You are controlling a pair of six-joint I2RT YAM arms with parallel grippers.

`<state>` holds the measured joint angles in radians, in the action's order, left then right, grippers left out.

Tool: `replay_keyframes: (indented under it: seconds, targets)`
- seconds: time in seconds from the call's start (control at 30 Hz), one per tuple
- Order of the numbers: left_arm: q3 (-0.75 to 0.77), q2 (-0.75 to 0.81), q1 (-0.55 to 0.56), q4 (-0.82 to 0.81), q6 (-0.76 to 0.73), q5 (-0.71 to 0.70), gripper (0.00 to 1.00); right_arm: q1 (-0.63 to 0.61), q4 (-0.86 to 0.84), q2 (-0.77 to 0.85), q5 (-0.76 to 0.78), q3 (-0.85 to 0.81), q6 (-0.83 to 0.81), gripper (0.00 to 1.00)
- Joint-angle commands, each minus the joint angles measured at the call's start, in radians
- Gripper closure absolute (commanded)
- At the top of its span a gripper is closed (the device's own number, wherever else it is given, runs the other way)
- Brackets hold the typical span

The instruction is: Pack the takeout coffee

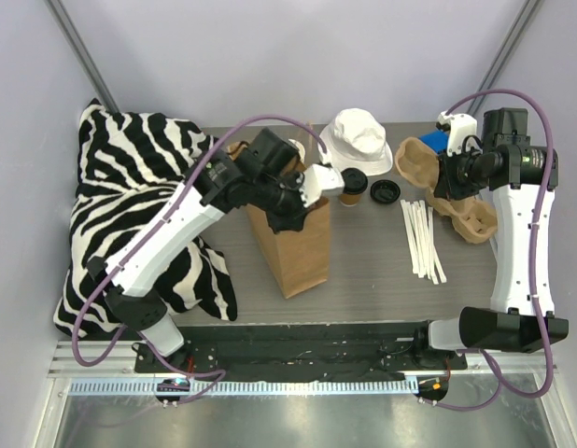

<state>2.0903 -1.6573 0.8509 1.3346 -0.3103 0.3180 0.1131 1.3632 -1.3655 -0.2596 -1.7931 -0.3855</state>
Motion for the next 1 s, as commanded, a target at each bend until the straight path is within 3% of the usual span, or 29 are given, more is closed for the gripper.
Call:
replay_keyframes:
  seconds: [0.0,0.3,0.43,0.5,0.63,0.67,0.73,0.97]
  targets:
    - [-0.065,0.051,0.111,-0.132,0.017,0.021,1.00,-0.007,0.002,0.014,0.023,-0.051,0.022,0.99]
    - [-0.171,0.099,0.232,-0.147,-0.113,-0.008,1.00,-0.006,-0.027,0.019,0.031,-0.084,0.039,0.99]
    - [-0.161,0.102,0.237,-0.109,-0.125,-0.039,0.99,-0.004,-0.029,0.019,0.031,-0.110,0.036,0.99]
    - [-0.162,0.111,0.237,-0.100,-0.124,-0.048,0.90,-0.004,-0.027,0.014,0.034,-0.144,0.033,0.99]
    - [-0.127,0.111,0.235,-0.089,-0.082,-0.079,0.39,-0.006,-0.029,0.000,0.033,-0.222,0.027,0.99]
    - [-0.115,0.110,0.235,-0.084,-0.067,-0.091,0.34,-0.004,-0.027,-0.004,0.033,-0.242,0.027,0.99]
    - [-0.081,0.114,0.235,-0.084,-0.050,-0.103,0.25,-0.006,-0.027,-0.018,0.030,-0.302,0.023,0.99]
    - [0.026,0.186,0.226,-0.179,0.033,-0.115,0.13,-0.024,-0.039,-0.056,-0.023,-0.462,0.004,0.99]
